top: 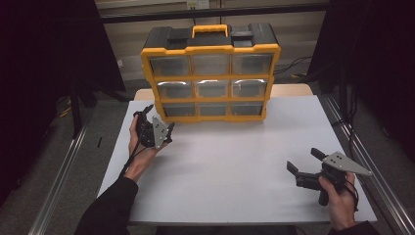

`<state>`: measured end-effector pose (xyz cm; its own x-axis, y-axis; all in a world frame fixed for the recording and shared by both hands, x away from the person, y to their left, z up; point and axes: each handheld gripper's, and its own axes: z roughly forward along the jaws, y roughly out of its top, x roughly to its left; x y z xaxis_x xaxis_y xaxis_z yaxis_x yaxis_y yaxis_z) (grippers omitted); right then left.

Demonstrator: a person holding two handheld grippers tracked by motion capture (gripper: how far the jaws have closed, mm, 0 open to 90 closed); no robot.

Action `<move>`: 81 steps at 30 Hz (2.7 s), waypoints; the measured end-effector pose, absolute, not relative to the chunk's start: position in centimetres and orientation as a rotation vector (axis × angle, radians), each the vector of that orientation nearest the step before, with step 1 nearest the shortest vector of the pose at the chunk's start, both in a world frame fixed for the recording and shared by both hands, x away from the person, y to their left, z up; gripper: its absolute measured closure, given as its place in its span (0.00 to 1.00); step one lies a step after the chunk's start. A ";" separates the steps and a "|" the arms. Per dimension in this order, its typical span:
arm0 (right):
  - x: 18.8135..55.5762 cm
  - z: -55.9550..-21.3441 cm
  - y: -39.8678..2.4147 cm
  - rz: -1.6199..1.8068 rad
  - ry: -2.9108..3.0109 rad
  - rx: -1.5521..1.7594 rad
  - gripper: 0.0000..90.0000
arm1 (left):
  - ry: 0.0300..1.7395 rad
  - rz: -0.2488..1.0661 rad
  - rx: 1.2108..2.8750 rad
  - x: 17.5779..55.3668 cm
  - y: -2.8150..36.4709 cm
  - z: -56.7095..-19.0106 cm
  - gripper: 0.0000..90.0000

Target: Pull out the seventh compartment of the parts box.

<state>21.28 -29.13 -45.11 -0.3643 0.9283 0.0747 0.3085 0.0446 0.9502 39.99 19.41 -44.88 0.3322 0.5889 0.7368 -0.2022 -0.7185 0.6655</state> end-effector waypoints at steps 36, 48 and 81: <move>21.1 -45.2 -29.0 1.343 1.756 1.230 0.01 | -0.087 1.957 2.046 43.1 17.4 -48.4 0.27; 21.0 -45.2 -29.0 1.342 1.760 1.218 0.01 | -0.233 1.986 2.123 43.6 17.2 -48.9 0.55; 20.8 -45.2 -29.1 1.340 1.759 1.220 0.01 | -0.259 2.009 2.217 44.6 17.0 -48.3 0.83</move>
